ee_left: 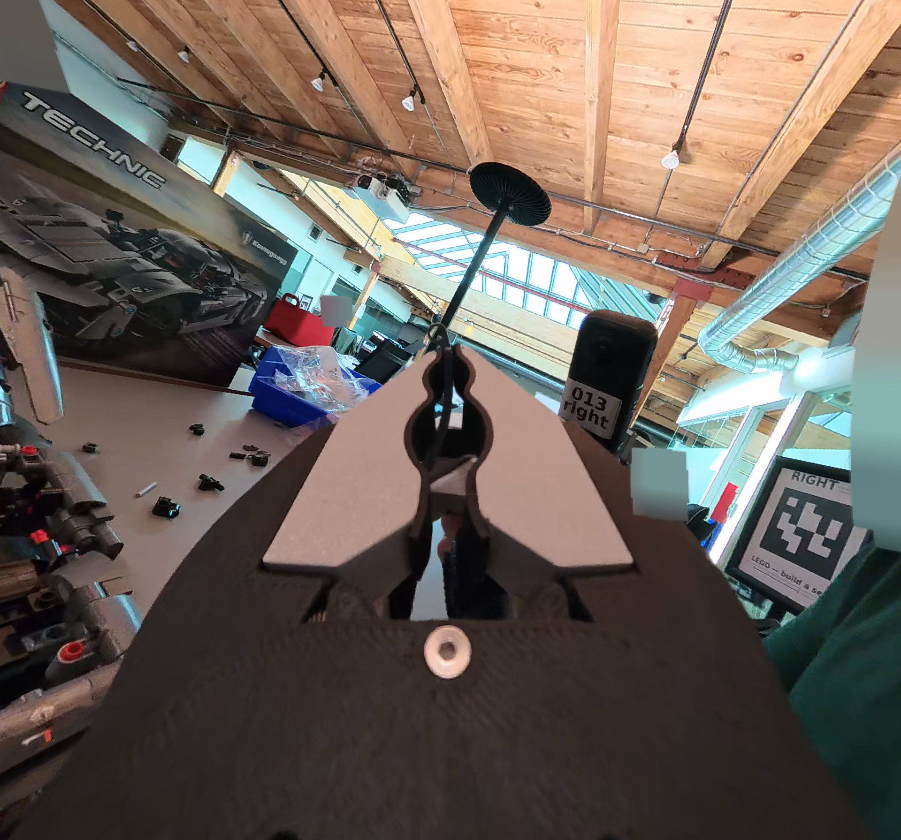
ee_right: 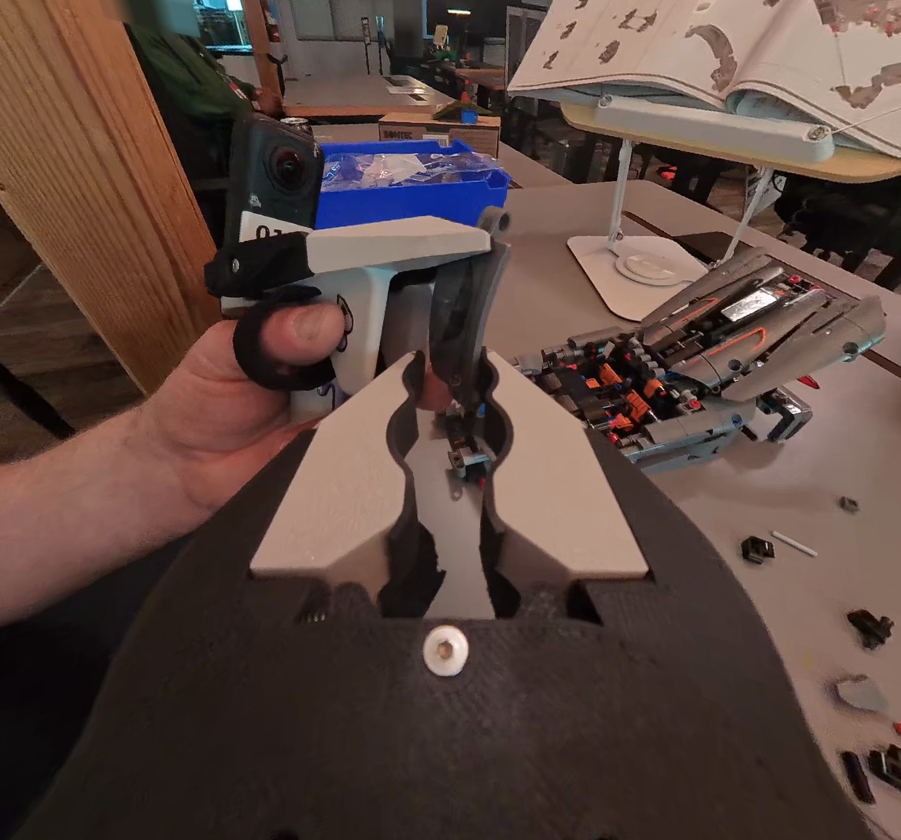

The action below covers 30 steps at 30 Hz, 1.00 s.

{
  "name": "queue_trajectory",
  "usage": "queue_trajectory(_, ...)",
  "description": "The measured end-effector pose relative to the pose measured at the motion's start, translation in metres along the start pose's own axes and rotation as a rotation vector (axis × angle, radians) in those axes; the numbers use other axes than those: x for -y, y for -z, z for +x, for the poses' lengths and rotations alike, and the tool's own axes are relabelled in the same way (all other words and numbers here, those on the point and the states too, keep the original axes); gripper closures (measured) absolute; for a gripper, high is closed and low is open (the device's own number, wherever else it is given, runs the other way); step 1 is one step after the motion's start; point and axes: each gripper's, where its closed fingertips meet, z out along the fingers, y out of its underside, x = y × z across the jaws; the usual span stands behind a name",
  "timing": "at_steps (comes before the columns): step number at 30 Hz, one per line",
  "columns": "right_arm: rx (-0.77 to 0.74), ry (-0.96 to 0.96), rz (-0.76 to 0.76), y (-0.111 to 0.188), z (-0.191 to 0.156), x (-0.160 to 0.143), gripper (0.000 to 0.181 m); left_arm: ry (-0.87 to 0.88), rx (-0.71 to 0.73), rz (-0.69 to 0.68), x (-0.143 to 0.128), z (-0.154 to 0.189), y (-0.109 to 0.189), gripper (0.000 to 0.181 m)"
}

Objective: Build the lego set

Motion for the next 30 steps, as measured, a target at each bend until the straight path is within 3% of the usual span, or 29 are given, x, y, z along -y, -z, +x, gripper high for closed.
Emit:
queue_trajectory(4,0.042,0.017,-0.024,-0.003,-0.006,0.000,0.168,0.007,-0.008,-0.002,0.002,0.001,0.006,0.180)
queue_trajectory(5,0.068,0.016,-0.032,-0.003,-0.009,0.000,0.180,0.011,-0.012,-0.002,0.002,0.001,0.007,0.172)
queue_trajectory(11,0.190,0.021,-0.091,-0.002,-0.020,0.000,0.180,-0.065,-0.001,-0.046,0.005,0.004,0.015,0.175)
queue_trajectory(14,0.137,0.037,-0.083,-0.006,-0.014,0.004,0.166,-0.071,0.026,-0.025,0.012,0.002,0.017,0.181)
queue_trajectory(16,0.053,0.064,-0.078,-0.010,-0.007,0.005,0.142,-0.056,0.054,0.006,0.018,-0.004,0.020,0.181)
queue_trajectory(18,-0.029,0.122,-0.072,-0.013,-0.004,0.007,0.134,-0.025,0.075,0.052,0.024,-0.008,0.023,0.181)
queue_trajectory(22,-0.107,0.244,-0.103,-0.025,-0.007,0.006,0.144,0.006,0.089,0.116,0.028,-0.011,0.027,0.181)
queue_trajectory(30,-0.020,0.205,-0.097,-0.031,-0.012,0.004,0.167,0.040,0.057,0.112,0.028,-0.012,0.033,0.181)
